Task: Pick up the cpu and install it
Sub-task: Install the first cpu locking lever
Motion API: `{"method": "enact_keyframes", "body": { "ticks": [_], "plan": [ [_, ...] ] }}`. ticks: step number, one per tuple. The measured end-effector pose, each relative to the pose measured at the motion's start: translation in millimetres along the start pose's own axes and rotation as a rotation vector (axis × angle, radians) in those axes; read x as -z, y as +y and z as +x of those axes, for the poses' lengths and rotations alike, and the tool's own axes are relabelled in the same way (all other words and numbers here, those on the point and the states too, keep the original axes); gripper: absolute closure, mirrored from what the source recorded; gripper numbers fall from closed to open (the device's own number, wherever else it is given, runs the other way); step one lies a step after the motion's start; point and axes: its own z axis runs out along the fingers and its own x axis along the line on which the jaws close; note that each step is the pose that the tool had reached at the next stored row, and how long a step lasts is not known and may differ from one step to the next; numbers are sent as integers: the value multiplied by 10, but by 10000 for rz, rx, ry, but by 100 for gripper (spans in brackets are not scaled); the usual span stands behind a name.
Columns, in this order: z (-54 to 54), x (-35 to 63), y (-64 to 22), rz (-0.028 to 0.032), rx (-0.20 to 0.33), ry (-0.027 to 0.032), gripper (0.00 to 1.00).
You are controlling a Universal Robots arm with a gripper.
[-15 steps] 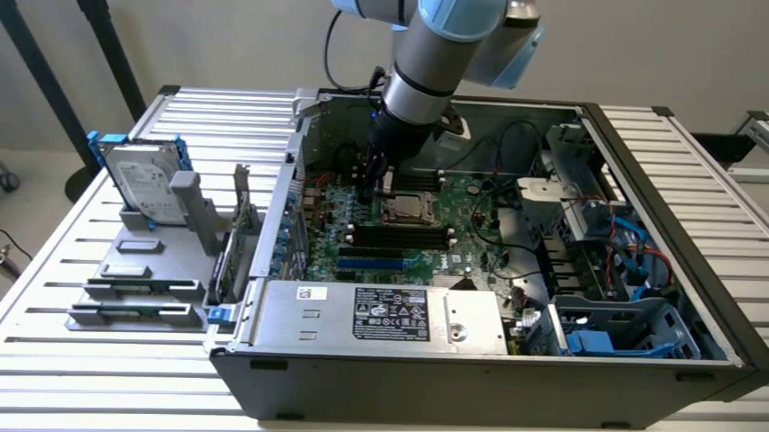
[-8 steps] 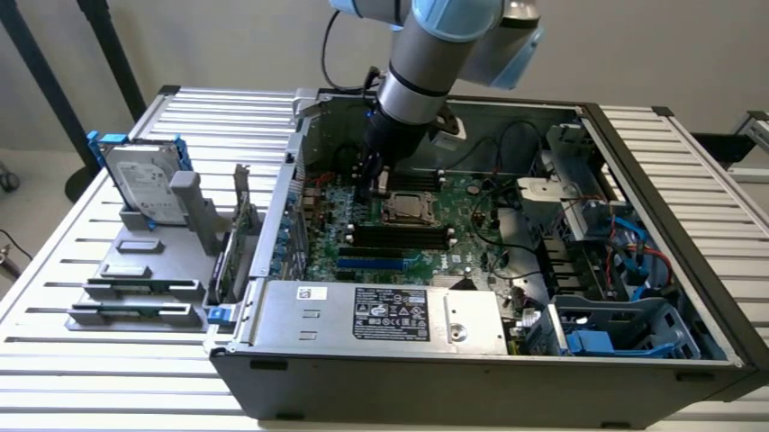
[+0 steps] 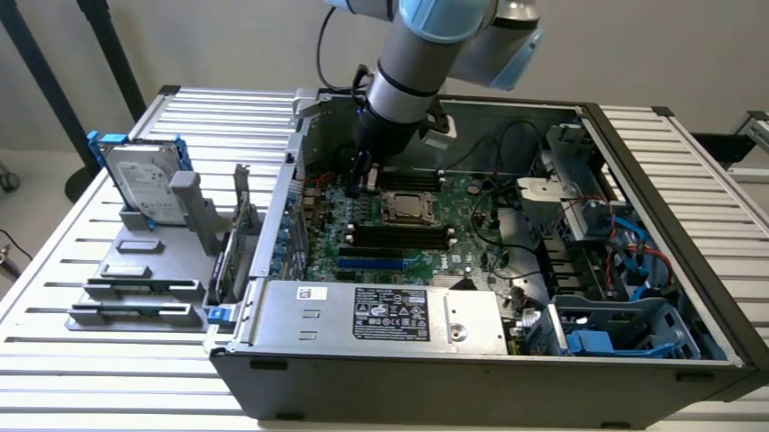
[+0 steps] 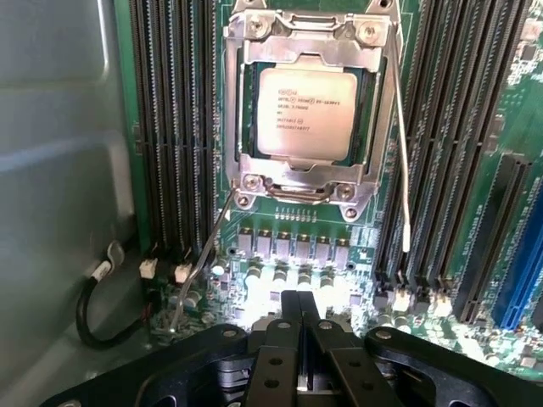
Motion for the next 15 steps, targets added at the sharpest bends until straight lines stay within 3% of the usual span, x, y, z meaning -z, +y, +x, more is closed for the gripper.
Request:
{"method": "enact_keyframes", "body": {
  "ticks": [3,9,15],
  "plan": [
    [0,7,-4,19,-189,167,89],
    [1,10,-5,74,-778,386,89],
    [1,10,-4,-15,-1659,660,89]
  ]
}}
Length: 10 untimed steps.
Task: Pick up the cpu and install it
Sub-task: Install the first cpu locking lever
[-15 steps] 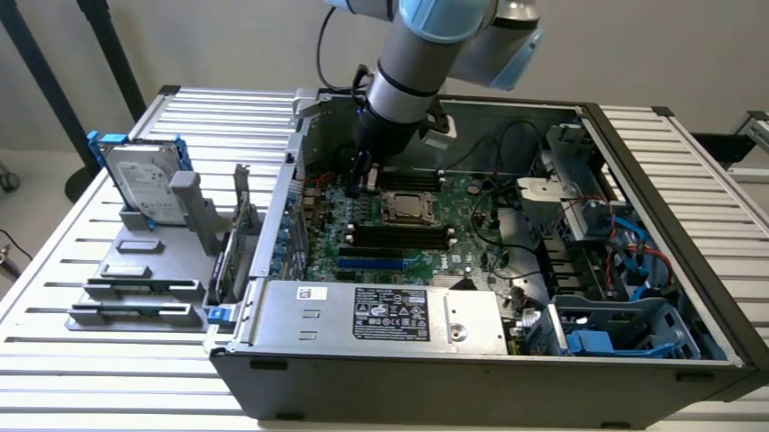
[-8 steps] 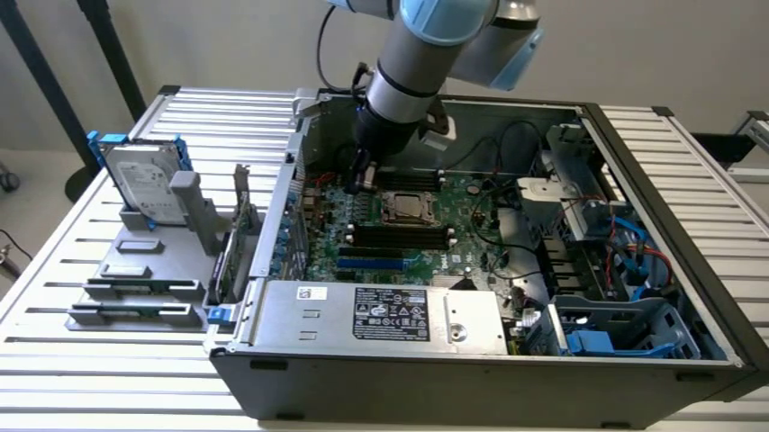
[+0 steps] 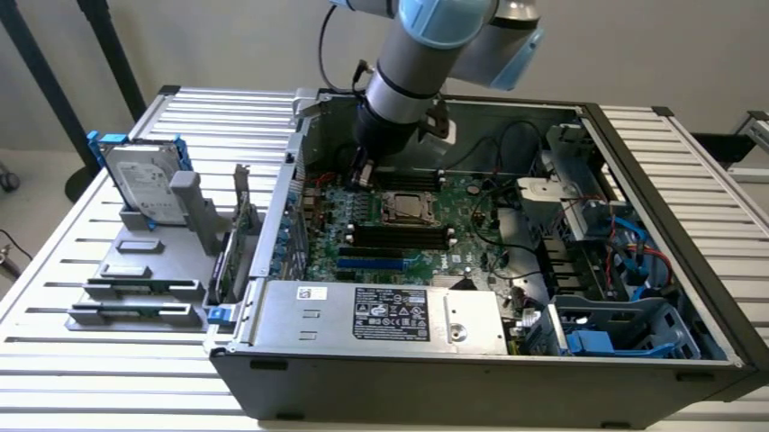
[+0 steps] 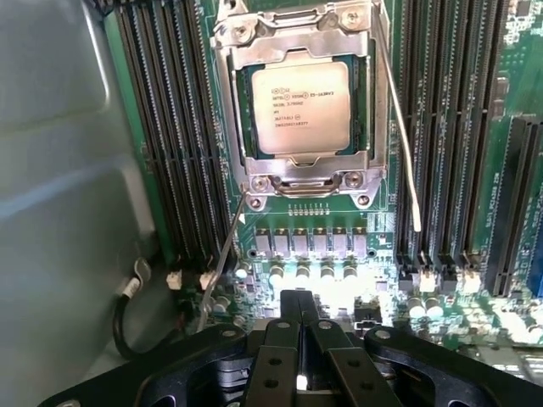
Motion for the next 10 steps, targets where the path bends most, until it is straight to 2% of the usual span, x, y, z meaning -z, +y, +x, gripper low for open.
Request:
{"method": "enact_keyframes", "body": {
  "ticks": [7,10],
  "plan": [
    [0,-1,0,-158,-1125,363,89],
    [-1,-1,0,-212,-1555,502,89]
  ]
}}
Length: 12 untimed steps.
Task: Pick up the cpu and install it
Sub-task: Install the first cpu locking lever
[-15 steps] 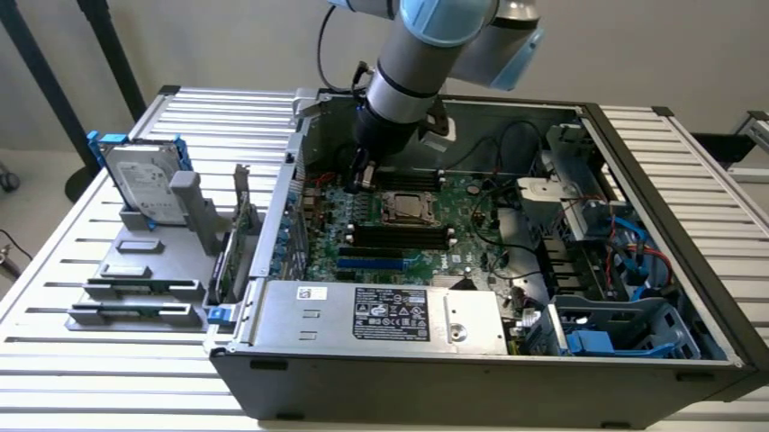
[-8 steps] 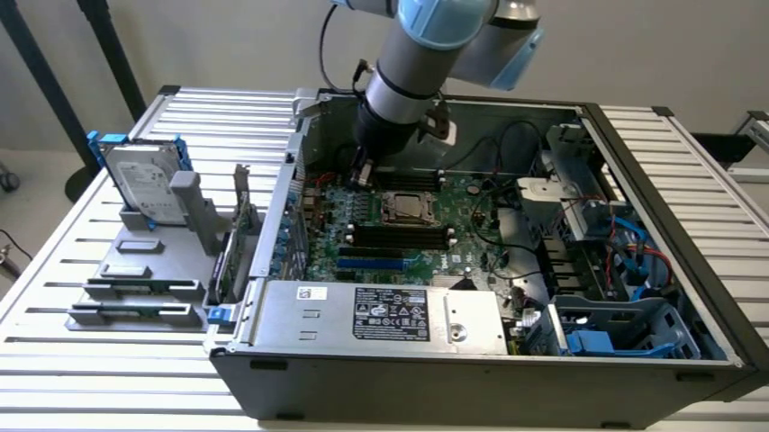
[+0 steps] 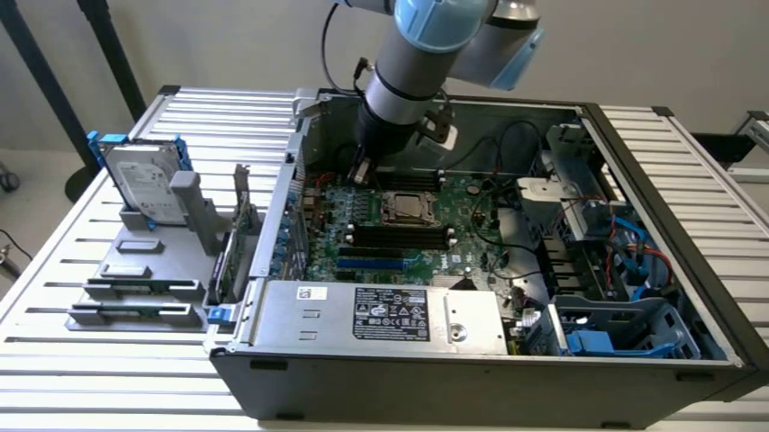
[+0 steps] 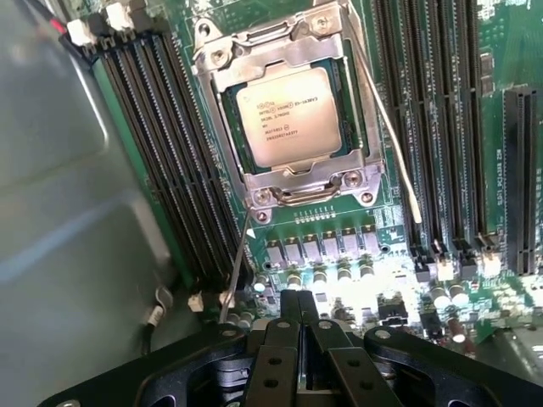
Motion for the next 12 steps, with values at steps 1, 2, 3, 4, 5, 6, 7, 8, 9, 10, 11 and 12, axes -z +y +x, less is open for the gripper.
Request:
{"method": "enact_keyframes", "body": {
  "ticks": [1,2,3,4,5,6,7,8,9,10,11,12],
  "plan": [
    [0,-1,0,11,-113,38,89],
    [0,0,0,34,-210,70,89],
    [0,1,-1,62,-298,105,89],
    [0,4,-2,90,-381,144,89],
    [-1,8,-2,113,-462,187,89],
    [-1,11,-3,134,-541,234,89],
    [-1,15,-4,154,-618,282,89],
    [-1,19,-5,172,-697,329,89],
    [-2,24,-6,190,-777,375,89],
    [-2,30,-8,207,-854,421,89],
    [-2,39,-10,222,-932,468,89],
    [-2,48,-13,236,-1012,517,89]
  ]
}}
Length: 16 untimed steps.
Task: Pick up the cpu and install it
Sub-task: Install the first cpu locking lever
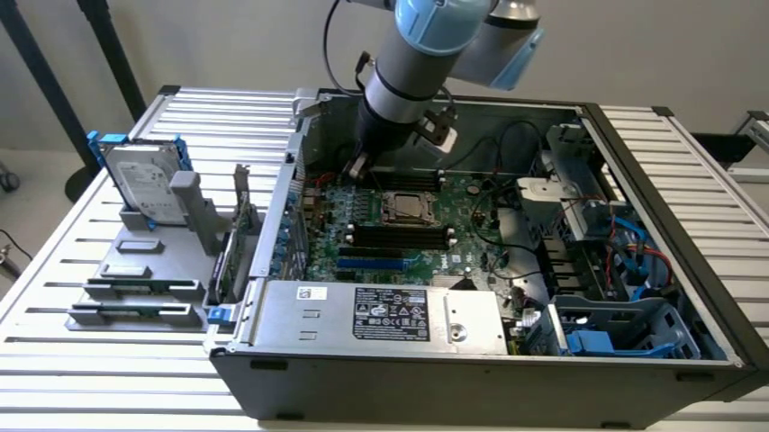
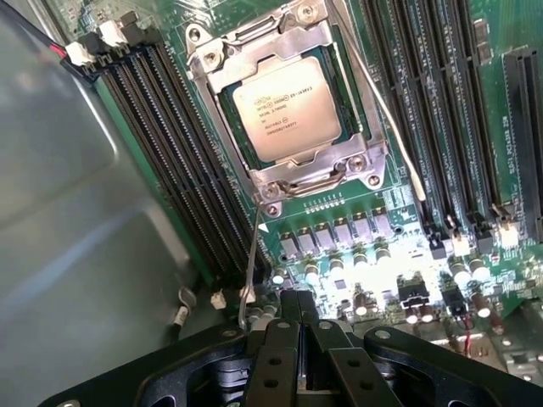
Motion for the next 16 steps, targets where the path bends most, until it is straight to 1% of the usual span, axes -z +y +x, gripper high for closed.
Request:
{"method": "enact_keyframes", "body": {
  "ticks": [3,4,7,10,12,14,16],
  "plan": [
    [-2,25,-7,43,-210,124,89],
    [-3,29,-8,42,-286,161,89],
    [-4,32,-8,16,-549,267,89],
    [-4,32,-8,-30,-838,374,89],
    [-6,32,-7,-49,-999,433,89],
    [-14,34,-6,-52,-1115,476,89],
    [-32,42,-5,-35,-1178,521,89]
  ]
}}
